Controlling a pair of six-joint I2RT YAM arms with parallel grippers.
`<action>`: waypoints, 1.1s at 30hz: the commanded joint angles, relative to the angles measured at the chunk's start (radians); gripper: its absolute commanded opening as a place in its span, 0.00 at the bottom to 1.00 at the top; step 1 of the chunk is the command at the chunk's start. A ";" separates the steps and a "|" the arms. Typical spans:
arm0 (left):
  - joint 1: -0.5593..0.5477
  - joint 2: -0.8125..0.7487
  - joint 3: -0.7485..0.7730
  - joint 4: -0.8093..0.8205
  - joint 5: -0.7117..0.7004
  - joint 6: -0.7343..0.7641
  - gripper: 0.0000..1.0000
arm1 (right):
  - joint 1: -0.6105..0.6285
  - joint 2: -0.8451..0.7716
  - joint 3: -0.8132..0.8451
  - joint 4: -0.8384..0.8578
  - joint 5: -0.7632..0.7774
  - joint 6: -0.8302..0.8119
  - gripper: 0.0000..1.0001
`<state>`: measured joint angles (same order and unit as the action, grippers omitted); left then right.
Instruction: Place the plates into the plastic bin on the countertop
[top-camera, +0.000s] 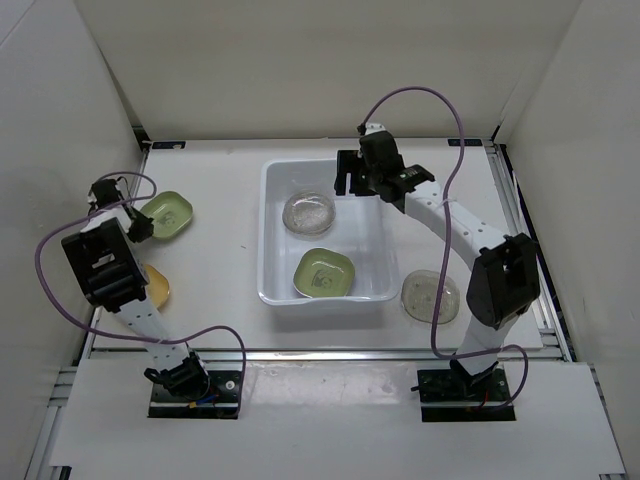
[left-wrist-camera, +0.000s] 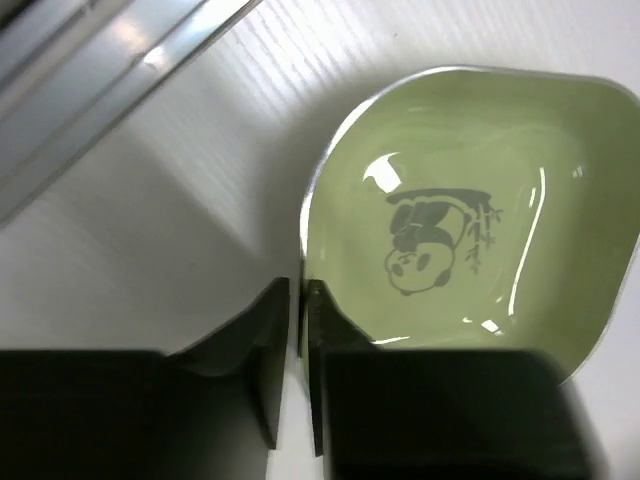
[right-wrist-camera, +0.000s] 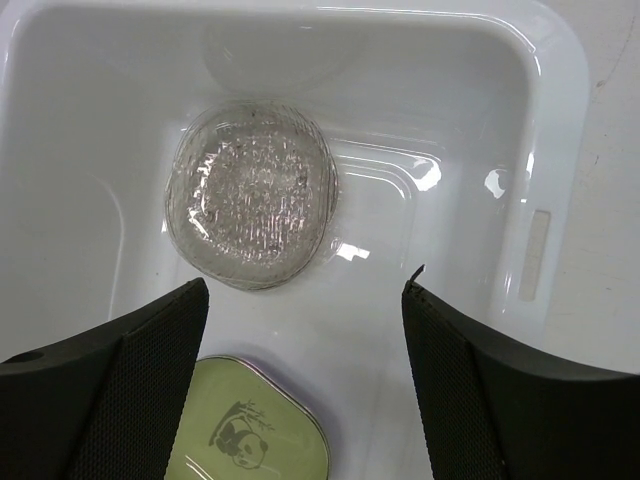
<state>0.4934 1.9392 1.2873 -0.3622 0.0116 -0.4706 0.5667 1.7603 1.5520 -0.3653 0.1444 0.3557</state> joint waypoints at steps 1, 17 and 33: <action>-0.003 -0.009 0.024 0.025 -0.015 0.003 0.14 | 0.001 -0.051 -0.009 -0.003 0.040 0.009 0.81; -0.211 -0.423 0.099 0.031 0.247 0.112 0.10 | -0.119 -0.196 -0.141 0.003 0.058 -0.012 0.82; -1.005 -0.494 0.081 -0.346 0.265 0.354 0.10 | -0.303 -0.392 -0.365 -0.015 0.029 0.000 0.83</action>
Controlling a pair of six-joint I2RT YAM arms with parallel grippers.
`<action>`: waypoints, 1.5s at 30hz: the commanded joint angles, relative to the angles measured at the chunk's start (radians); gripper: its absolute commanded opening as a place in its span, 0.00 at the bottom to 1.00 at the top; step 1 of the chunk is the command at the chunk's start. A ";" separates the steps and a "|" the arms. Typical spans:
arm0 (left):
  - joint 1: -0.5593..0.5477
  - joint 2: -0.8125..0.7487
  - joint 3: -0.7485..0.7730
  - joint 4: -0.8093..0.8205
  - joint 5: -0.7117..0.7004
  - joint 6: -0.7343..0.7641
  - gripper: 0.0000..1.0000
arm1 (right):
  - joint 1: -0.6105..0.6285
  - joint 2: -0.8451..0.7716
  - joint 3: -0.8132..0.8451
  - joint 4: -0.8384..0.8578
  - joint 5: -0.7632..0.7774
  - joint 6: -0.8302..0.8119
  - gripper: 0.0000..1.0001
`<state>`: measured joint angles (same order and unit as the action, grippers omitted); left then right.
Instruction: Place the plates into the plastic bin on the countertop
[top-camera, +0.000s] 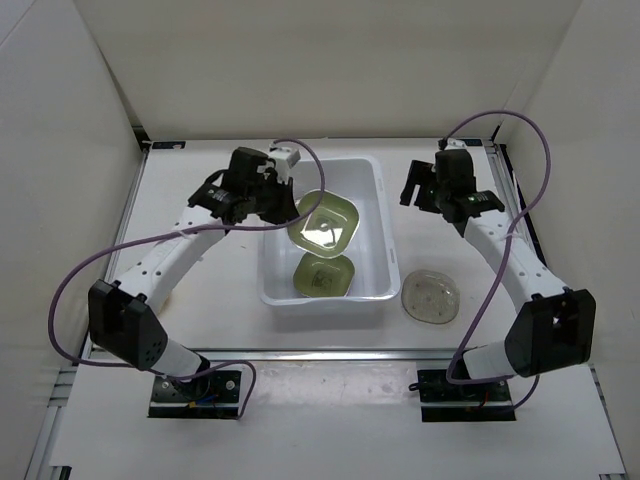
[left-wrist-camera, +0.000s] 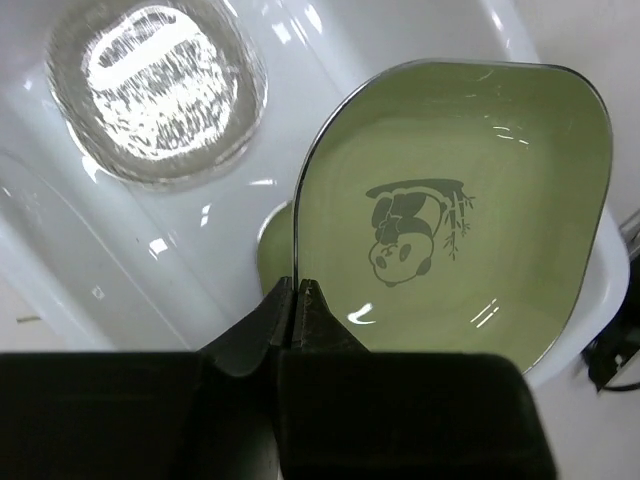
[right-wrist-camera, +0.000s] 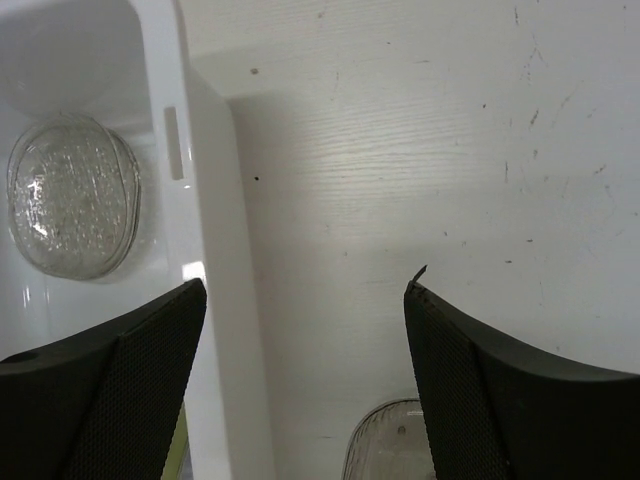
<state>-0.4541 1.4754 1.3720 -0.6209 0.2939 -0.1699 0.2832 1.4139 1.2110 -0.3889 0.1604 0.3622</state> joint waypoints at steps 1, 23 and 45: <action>-0.087 -0.012 -0.004 -0.097 -0.030 0.066 0.10 | -0.029 -0.058 -0.037 0.002 0.005 -0.012 0.83; -0.273 0.169 -0.096 -0.263 -0.352 0.014 0.25 | -0.099 -0.162 -0.173 -0.041 -0.019 -0.049 0.85; -0.274 0.138 -0.142 -0.181 -0.269 -0.009 0.10 | -0.246 -0.285 -0.272 -0.062 -0.105 -0.025 0.86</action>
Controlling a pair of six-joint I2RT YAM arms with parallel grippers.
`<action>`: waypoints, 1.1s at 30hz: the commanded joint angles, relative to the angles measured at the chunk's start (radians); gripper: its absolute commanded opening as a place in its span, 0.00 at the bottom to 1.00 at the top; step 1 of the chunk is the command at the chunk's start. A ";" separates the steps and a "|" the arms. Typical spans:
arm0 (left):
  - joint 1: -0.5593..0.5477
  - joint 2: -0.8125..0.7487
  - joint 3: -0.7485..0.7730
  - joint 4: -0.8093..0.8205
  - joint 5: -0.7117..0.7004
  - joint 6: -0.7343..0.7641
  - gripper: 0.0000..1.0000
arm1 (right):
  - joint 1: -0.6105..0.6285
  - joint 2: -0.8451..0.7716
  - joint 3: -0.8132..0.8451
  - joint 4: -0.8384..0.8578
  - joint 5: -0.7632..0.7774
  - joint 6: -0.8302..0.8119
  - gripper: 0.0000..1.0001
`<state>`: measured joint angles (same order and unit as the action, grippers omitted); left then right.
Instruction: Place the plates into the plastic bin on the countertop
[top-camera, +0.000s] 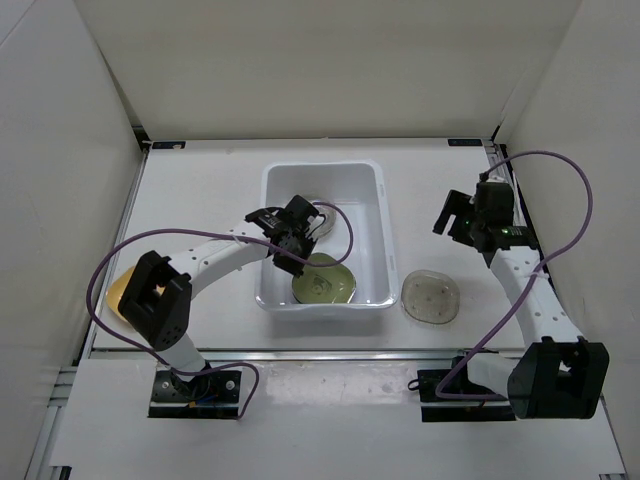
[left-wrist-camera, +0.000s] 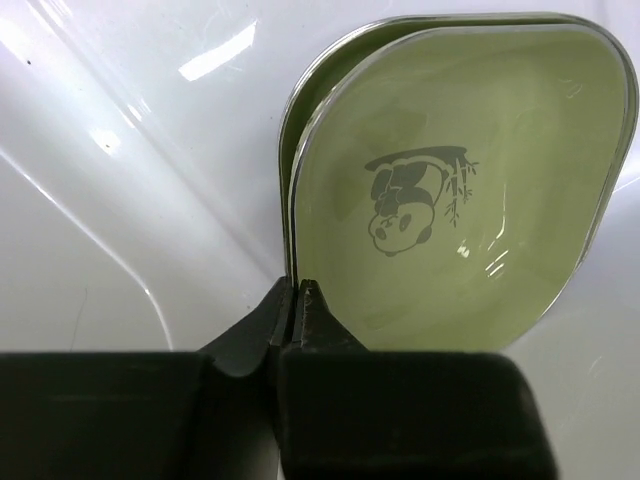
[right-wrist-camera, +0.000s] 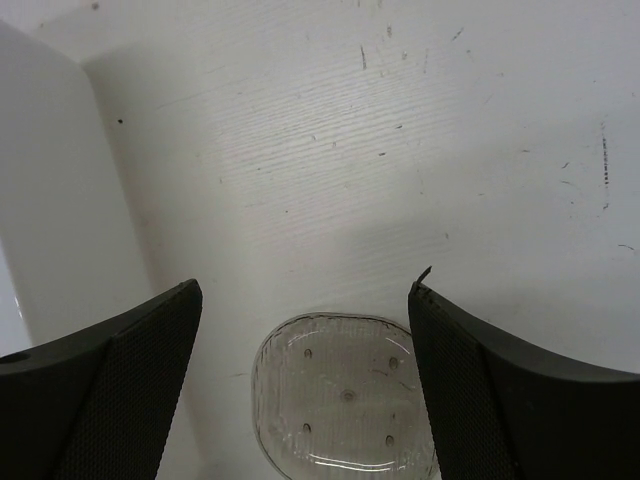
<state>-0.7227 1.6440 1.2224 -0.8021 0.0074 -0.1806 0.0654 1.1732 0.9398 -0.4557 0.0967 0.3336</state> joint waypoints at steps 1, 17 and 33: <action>-0.004 -0.042 0.011 0.004 0.011 0.000 0.10 | -0.035 -0.044 0.001 0.005 -0.048 0.005 0.87; 0.005 -0.134 0.161 -0.051 -0.026 0.007 0.89 | -0.111 -0.065 -0.088 -0.084 -0.072 0.022 0.87; 0.690 -0.306 0.163 -0.063 -0.042 -0.240 0.99 | -0.234 -0.167 -0.432 -0.146 -0.175 0.262 0.87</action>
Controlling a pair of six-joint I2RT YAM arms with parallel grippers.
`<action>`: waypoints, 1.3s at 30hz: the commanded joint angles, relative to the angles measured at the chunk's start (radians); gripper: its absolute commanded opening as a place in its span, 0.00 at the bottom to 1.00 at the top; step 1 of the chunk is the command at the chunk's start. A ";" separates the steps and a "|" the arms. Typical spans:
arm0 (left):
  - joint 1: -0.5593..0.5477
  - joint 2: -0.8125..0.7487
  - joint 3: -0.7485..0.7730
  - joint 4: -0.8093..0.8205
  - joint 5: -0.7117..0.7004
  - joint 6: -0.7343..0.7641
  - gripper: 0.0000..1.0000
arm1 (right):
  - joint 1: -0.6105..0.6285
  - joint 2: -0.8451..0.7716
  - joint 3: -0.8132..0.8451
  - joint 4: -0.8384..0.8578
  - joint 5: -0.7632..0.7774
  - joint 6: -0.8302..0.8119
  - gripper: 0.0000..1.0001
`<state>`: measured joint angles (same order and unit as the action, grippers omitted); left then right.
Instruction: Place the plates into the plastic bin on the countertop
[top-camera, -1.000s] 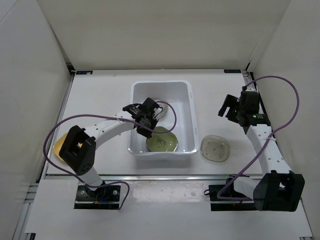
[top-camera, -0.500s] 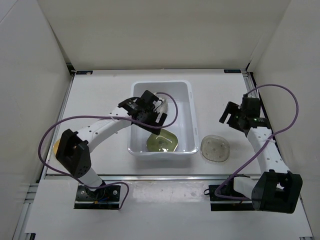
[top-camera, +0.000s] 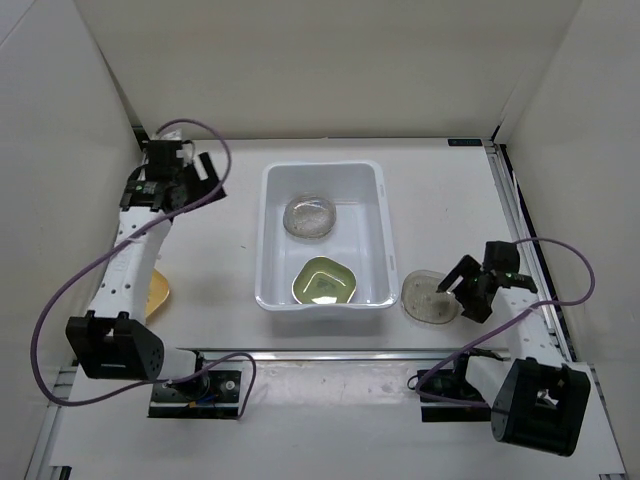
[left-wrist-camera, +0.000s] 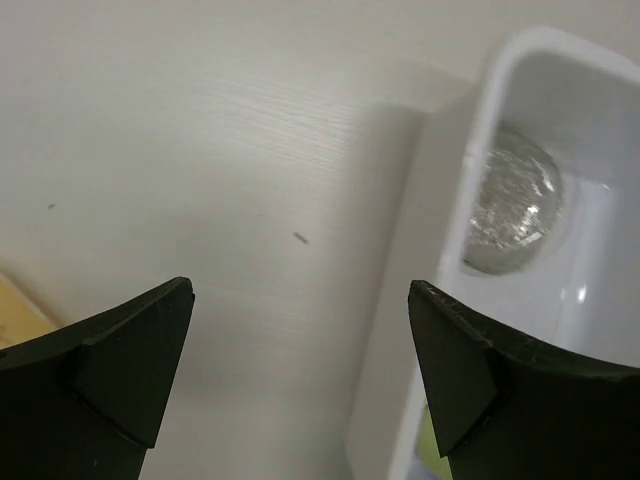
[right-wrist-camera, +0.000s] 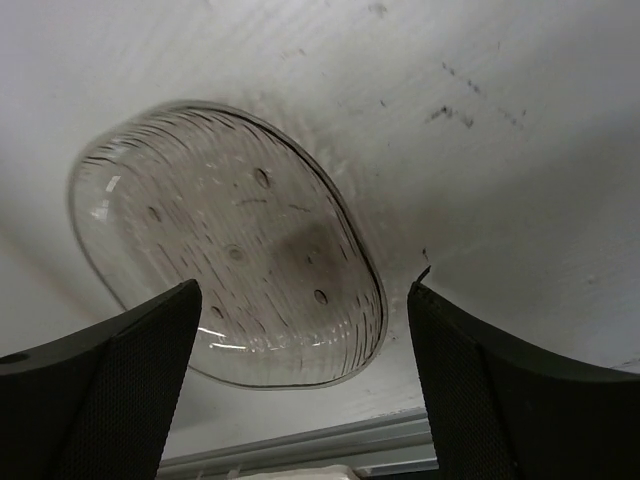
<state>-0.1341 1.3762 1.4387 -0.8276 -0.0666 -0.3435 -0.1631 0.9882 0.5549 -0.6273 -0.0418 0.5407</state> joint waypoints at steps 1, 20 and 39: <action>0.176 -0.039 -0.090 -0.038 0.046 -0.087 0.99 | -0.006 0.024 -0.061 0.044 -0.044 0.054 0.86; 0.416 -0.106 -0.274 0.036 0.195 -0.098 0.99 | -0.006 0.064 -0.085 0.124 -0.044 0.091 0.17; 0.447 -0.176 -0.340 0.036 0.103 -0.162 0.99 | 0.031 0.110 0.574 0.130 -0.085 -0.050 0.00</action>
<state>0.2848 1.2472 1.1255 -0.7944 0.0727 -0.4648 -0.1570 1.0512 1.0180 -0.5468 -0.0483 0.5377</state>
